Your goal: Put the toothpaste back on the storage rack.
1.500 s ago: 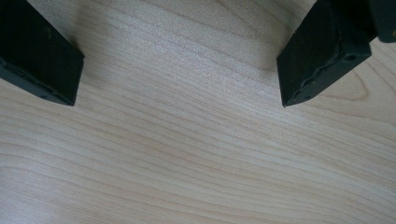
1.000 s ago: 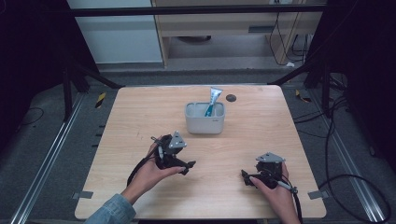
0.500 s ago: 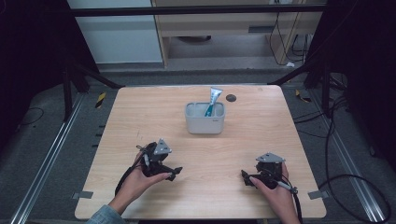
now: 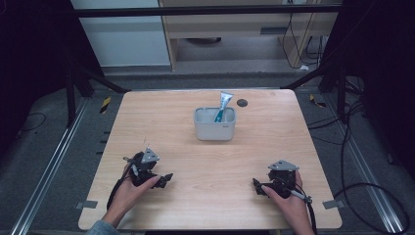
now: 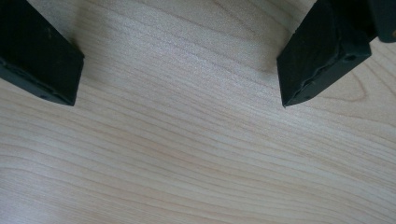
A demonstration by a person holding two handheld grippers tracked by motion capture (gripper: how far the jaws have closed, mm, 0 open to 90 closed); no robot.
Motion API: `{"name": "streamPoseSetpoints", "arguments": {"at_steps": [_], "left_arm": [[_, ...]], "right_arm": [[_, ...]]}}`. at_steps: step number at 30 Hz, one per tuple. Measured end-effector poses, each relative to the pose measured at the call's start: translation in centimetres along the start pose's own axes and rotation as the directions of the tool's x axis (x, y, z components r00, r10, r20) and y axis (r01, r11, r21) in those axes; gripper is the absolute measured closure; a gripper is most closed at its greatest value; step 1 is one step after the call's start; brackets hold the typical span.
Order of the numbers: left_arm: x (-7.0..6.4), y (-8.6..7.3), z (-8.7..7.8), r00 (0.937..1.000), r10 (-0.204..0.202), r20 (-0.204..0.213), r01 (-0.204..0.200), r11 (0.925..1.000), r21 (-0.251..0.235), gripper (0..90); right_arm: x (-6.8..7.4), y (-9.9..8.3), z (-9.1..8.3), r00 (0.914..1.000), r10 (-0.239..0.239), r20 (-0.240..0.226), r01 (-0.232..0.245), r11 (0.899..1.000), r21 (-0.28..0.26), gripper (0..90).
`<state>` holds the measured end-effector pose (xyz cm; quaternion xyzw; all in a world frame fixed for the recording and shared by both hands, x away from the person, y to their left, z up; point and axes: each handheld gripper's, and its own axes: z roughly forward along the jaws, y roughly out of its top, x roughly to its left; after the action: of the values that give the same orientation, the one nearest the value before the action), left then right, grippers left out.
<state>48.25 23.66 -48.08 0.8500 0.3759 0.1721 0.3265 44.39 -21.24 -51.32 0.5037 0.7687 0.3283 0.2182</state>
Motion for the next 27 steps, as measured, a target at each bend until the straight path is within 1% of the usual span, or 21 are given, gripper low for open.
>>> {"name": "streamPoseSetpoints", "arguments": {"at_steps": [4, 5, 6, 8, 10, 13, 17, 18, 19, 20, 21, 22, 24, 25, 26, 27], "left_arm": [[1.6, -0.8, 0.1, 0.9995, -0.023, -0.024, 0.022, 0.9997, -0.005, 4.5], [1.6, -0.8, 0.1, 0.9995, -0.023, -0.024, 0.022, 0.9997, -0.005, 4.4], [2.4, -1.2, 0.2, 0.9986, -0.04, -0.035, 0.04, 0.9991, -0.013, 4.4], [3.4, -1.5, 0.2, 0.9971, -0.055, -0.053, 0.054, 0.9983, -0.021, 4.5], [4.5, -1.9, 0.3, 0.9938, -0.084, -0.073, 0.082, 0.9962, -0.028, 4.7], [5.8, -2.2, 0.3, 0.9885, -0.115, -0.099, 0.111, 0.9931, -0.037, 5.0], [7.1, -2.7, 0.5, 0.983, -0.144, -0.114, 0.14, 0.9892, -0.044, 5.0], [7.4, -2.9, 0.6, 0.9805, -0.156, -0.119, 0.152, 0.9875, -0.043, 5.0], [7.6, -3.0, 0.7, 0.9788, -0.164, -0.123, 0.159, 0.9862, -0.044, 5.0], [7.6, -3.0, 0.7, 0.9788, -0.164, -0.123, 0.159, 0.9862, -0.044, 5.0], [8.0, -3.3, 0.9, 0.9755, -0.18, -0.126, 0.175, 0.9832, -0.052, 4.8], [8.1, -3.5, 0.9, 0.9746, -0.183, -0.129, 0.177, 0.9823, -0.062, 4.7], [8.3, -3.5, 0.9, 0.9745, -0.184, -0.129, 0.177, 0.9823, -0.062, 4.5], [8.3, -3.4, 1.0, 0.9769, -0.17, -0.13, 0.164, 0.985, -0.052, 4.1], [8.3, -3.3, 1.1, 0.9794, -0.161, -0.122, 0.157, 0.9866, -0.045, 2.1], [8.3, -3.3, 1.1, 0.9804, -0.157, -0.118, 0.153, 0.9872, -0.044, 0.1]], "right_arm": [[0.0, 0.0, 0.0, 1.0, 0.001, 0.0, -0.001, 1.0, -0.001, 0.7], [0.0, 0.0, 0.0, 1.0, 0.001, 0.0, -0.001, 1.0, -0.001, 0.7], [0.0, 0.0, 0.0, 1.0, 0.001, 0.0, -0.001, 1.0, 0.0, 0.7], [0.0, 0.0, 0.0, 1.0, 0.0, 0.0, 0.0, 1.0, 0.0, 0.7], [0.0, 0.0, 0.0, 1.0, 0.001, 0.0, -0.001, 1.0, 0.0, 0.7], [0.0, 0.0, 0.0, 1.0, 0.0, 0.0, 0.0, 1.0, 0.0, 0.7], [0.0, 0.0, 0.0, 1.0, 0.001, 0.0, -0.001, 1.0, 0.0, 0.7], [0.0, 0.0, 0.0, 1.0, 0.0, 0.0, 0.0, 1.0, 0.0, 0.7], [0.0, 0.0, 0.0, 1.0, 0.001, 0.0, -0.001, 1.0, 0.0, 0.7], [0.0, 0.0, 0.0, 1.0, 0.0, 0.0, 0.0, 1.0, 0.0, 0.7], [0.0, 0.0, 0.0, 1.0, 0.0, 0.0, 0.0, 1.0, 0.0, 0.7], [0.0, 0.0, 0.0, 1.0, 0.0, 0.0, 0.0, 1.0, 0.0, 0.7], [0.0, 0.0, 0.0, 1.0, 0.0, 0.0, 0.0, 1.0, 0.0, 0.7], [0.0, 0.0, 0.0, 1.0, 0.0, 0.0, 0.0, 1.0, 0.0, 0.7], [0.0, 0.0, 0.0, 1.0, 0.001, 0.0, -0.001, 1.0, -0.001, 0.7], [0.0, 0.0, 0.0, 1.0, 0.001, 0.0, -0.001, 1.0, 0.0, 0.7]]}}
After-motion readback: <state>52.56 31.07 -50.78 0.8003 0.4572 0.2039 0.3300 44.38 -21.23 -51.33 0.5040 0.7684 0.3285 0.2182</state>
